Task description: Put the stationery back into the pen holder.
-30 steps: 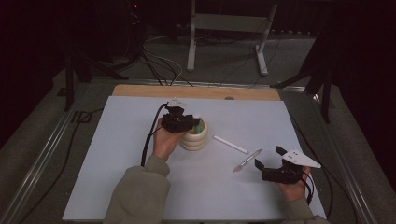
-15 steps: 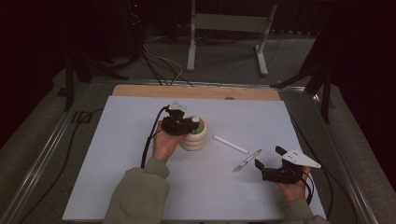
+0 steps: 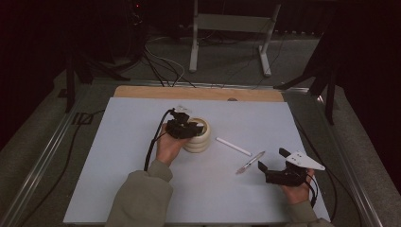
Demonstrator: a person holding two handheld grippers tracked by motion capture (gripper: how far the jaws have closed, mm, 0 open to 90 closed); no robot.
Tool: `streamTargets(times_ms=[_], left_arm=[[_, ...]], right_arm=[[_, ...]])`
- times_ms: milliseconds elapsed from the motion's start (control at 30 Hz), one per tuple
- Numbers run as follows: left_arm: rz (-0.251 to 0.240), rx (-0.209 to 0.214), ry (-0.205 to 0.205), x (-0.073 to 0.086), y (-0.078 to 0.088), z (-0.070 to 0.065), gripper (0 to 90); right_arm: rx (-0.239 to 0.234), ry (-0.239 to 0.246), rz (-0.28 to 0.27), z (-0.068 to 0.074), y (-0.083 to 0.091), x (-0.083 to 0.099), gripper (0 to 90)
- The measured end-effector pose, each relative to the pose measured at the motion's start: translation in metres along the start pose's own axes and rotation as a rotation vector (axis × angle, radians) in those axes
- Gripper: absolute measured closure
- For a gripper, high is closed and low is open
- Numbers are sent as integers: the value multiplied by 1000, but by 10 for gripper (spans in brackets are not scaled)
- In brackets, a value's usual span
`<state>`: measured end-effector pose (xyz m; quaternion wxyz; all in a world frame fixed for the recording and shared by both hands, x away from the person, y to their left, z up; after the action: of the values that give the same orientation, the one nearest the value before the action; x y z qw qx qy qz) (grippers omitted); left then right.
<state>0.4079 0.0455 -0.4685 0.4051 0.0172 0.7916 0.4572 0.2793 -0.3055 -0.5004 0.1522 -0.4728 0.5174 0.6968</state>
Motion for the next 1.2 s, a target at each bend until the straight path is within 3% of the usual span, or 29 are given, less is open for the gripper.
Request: streamTargets(times_ms=[200,467,733,933,1000,1200], left_arm=[[-32,26,-2,-1,2,-1,505],[-68,10,-7,-2,7,-3,263],[-111,25,-13,-4,14,-5,17],[-137,13,-8,-4,21,-3,0],[-145,-8,-8,-3,25,-1,1],[-160,16,11,1,35,4,1]], right_arm=[[0,0,0,0,0,0,0],[0,1,0,0,0,0,0],[-1,1,0,0,0,0,0],[-1,1,1,0,0,0,0],[0,2,1,0,0,0,0],[0,3,1,0,0,0,0]])
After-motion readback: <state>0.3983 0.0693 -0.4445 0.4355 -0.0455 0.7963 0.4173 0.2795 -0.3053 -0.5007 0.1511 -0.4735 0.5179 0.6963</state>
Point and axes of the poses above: each handheld gripper's, and its own axes: y roughly backward along the jaws, x roughly out of its underside, z roughly to its left, the point moved 2 cm from there along -y, roughly forward along the jaws, and after that the axes turned 11 degrees about z, right-handed, at the moved point
